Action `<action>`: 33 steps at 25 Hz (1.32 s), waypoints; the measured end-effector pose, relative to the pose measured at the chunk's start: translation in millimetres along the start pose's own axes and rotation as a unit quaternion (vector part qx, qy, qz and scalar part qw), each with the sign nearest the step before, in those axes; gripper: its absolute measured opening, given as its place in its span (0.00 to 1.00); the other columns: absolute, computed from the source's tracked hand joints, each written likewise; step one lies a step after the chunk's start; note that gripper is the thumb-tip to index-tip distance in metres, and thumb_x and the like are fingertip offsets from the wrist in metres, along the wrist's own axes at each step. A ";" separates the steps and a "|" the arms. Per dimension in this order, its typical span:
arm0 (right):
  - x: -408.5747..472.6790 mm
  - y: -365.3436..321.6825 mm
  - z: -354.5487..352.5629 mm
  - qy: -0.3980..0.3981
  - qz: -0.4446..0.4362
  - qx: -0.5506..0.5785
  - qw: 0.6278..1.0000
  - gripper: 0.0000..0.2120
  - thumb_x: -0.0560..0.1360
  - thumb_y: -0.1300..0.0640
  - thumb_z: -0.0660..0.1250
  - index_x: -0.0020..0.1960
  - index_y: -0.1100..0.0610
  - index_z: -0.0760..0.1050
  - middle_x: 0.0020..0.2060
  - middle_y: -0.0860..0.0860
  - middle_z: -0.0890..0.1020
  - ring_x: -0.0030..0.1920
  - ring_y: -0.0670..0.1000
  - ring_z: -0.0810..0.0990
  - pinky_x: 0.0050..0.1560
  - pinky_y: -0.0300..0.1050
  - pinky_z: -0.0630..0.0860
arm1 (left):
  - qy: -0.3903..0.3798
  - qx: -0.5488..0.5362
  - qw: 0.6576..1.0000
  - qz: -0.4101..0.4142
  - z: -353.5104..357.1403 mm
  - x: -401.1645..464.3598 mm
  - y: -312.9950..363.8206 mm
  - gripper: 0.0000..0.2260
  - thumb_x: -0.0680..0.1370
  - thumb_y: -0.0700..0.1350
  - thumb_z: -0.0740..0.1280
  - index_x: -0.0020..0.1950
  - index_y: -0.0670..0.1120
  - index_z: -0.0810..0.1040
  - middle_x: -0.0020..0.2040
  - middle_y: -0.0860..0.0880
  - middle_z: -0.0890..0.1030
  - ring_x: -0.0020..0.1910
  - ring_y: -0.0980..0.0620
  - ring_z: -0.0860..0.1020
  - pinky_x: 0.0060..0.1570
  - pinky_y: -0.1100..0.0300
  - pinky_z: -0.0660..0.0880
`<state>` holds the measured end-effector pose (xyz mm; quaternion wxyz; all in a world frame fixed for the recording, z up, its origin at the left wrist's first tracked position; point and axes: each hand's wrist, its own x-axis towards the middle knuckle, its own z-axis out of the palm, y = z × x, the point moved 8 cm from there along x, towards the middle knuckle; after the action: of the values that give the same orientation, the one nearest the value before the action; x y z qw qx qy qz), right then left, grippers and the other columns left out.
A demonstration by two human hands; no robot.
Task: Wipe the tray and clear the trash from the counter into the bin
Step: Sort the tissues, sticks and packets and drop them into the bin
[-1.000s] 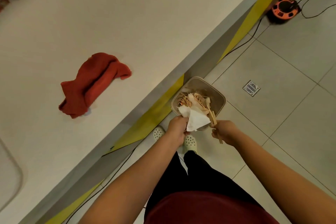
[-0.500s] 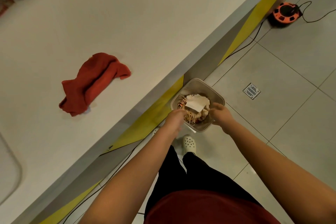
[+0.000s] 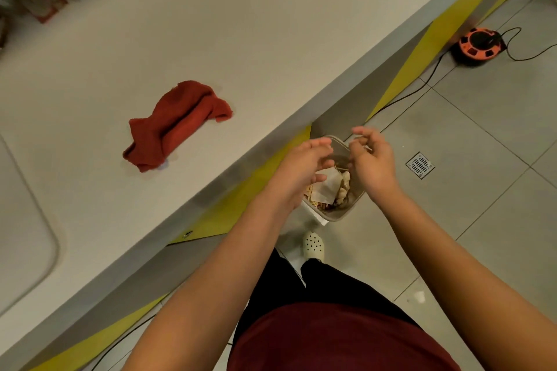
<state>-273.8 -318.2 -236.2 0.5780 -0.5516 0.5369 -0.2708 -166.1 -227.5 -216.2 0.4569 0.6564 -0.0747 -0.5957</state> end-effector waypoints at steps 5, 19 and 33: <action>-22.8 -87.0 23.2 -0.023 -0.116 0.039 0.992 0.12 0.73 0.63 0.62 0.45 0.46 0.73 0.31 0.46 0.72 0.30 0.49 0.69 0.32 0.45 0.68 | -0.027 -0.048 0.995 0.082 -12.5 -51.4 57.8 0.06 0.79 0.39 0.61 0.48 0.49 0.75 0.43 0.52 0.78 0.39 0.55 0.76 0.36 0.63 0.71; -73.4 -194.0 245.0 -0.189 -0.209 -0.004 0.959 0.10 0.75 0.65 0.61 0.51 0.53 0.73 0.41 0.43 0.76 0.35 0.44 0.75 0.37 0.39 0.73 | 0.175 -0.127 0.956 0.197 -256.4 -150.5 124.1 0.07 0.78 0.39 0.61 0.46 0.49 0.76 0.42 0.52 0.77 0.39 0.55 0.76 0.38 0.62 0.71; -57.8 -226.2 368.4 -0.239 -0.242 -0.174 0.924 0.10 0.76 0.63 0.61 0.55 0.56 0.75 0.48 0.50 0.76 0.36 0.43 0.74 0.32 0.28 0.68 | 0.258 -0.172 0.929 0.201 -401.0 -148.5 148.5 0.07 0.78 0.38 0.62 0.45 0.49 0.75 0.41 0.51 0.77 0.40 0.54 0.76 0.37 0.62 0.72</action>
<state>112.1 -193.4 -75.8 0.5007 -0.8053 0.2715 -0.1646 199.7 -12.1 -59.0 0.6763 0.6700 0.0191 -0.3056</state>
